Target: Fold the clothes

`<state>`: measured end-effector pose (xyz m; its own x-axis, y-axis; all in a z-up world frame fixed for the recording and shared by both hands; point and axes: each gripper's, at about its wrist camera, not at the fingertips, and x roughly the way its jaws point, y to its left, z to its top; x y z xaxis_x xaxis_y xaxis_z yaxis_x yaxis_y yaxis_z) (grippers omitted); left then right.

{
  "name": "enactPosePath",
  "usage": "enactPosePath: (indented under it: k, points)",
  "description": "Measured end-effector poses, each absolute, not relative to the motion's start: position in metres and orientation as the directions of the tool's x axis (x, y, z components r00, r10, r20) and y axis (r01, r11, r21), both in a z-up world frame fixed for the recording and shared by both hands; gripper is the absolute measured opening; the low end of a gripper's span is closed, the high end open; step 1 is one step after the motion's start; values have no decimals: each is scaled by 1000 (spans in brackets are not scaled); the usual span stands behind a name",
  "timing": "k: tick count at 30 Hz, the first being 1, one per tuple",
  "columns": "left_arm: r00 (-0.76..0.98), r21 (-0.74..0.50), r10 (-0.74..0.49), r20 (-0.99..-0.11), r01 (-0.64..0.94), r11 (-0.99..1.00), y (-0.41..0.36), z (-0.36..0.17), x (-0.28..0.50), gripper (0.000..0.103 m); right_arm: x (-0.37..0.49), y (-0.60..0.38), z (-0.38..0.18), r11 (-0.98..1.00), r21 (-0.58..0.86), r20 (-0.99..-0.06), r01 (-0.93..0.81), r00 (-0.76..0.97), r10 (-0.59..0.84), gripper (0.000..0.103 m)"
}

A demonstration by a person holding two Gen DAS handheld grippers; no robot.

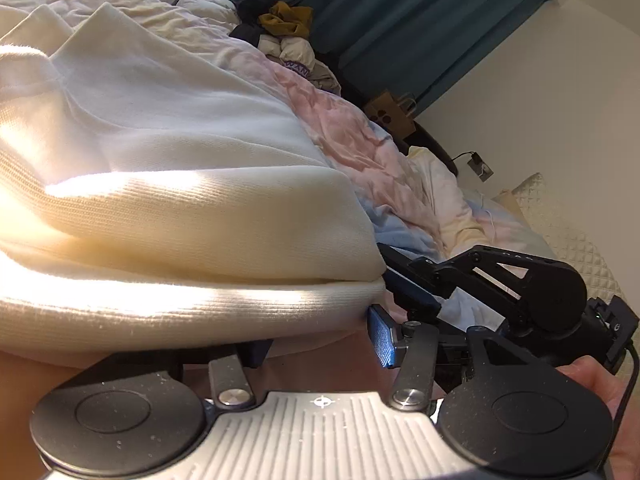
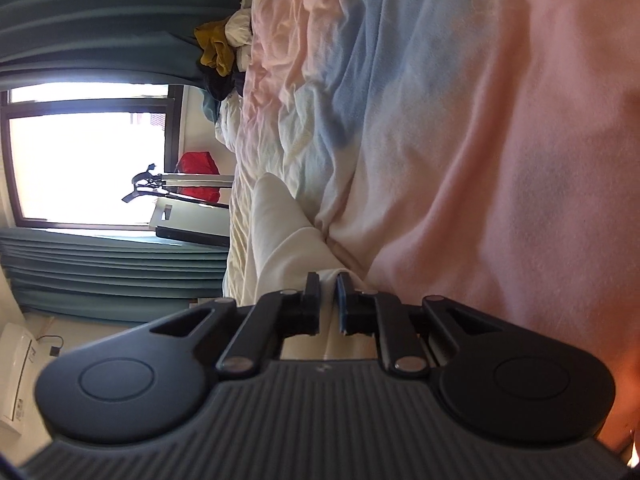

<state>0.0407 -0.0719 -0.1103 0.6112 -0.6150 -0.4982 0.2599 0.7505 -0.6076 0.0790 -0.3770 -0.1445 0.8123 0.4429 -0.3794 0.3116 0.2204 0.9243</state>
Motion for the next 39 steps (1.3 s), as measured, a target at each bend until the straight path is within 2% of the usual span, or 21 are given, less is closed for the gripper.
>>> enactPosePath:
  k: [8, 13, 18, 21, 25, 28, 31, 34, 37, 39]
  points:
    - [616, -620, -629, -474, 273, 736, -68, -109, 38, 53, 52, -371, -126, 286, 913, -388, 291, 836, 387, 4]
    - [619, -587, -613, -491, 285, 758, -70, -111, 35, 52, 34, -367, -128, 304, 906, -400, 295, 834, 381, 4]
    - [616, -571, -599, -512, 276, 773, -68, -113, 35, 52, 37, -362, -126, 374, 878, -441, 298, 808, 391, 3]
    - [614, -556, -594, -520, 284, 781, -68, -110, 32, 51, 39, -355, -117, 481, 833, -474, 271, 798, 372, 4]
    - [607, -575, -612, -508, 290, 765, -57, -98, 21, 58, 34, -346, -97, 577, 792, -457, 199, 819, 346, 6]
    - [624, -575, -602, -499, 282, 768, -41, -75, -1, 58, 20, -337, -74, 660, 744, -396, 103, 864, 311, 6]
    - [658, -596, -595, -461, 267, 757, -14, -50, -22, 64, 8, -328, -53, 743, 670, -319, -1, 903, 289, 6]
    - [713, -588, -532, -456, 206, 782, 20, -26, -35, 67, 13, -307, -44, 822, 567, -344, -54, 891, 295, 6]
    - [759, -587, -428, -490, 76, 806, 66, -8, -48, 71, 22, -285, -45, 866, 488, -375, -109, 870, 321, 6]
    - [792, -609, -374, -483, 3, 793, 101, -1, -57, 78, 30, -270, -46, 887, 440, -398, -142, 854, 334, 6]
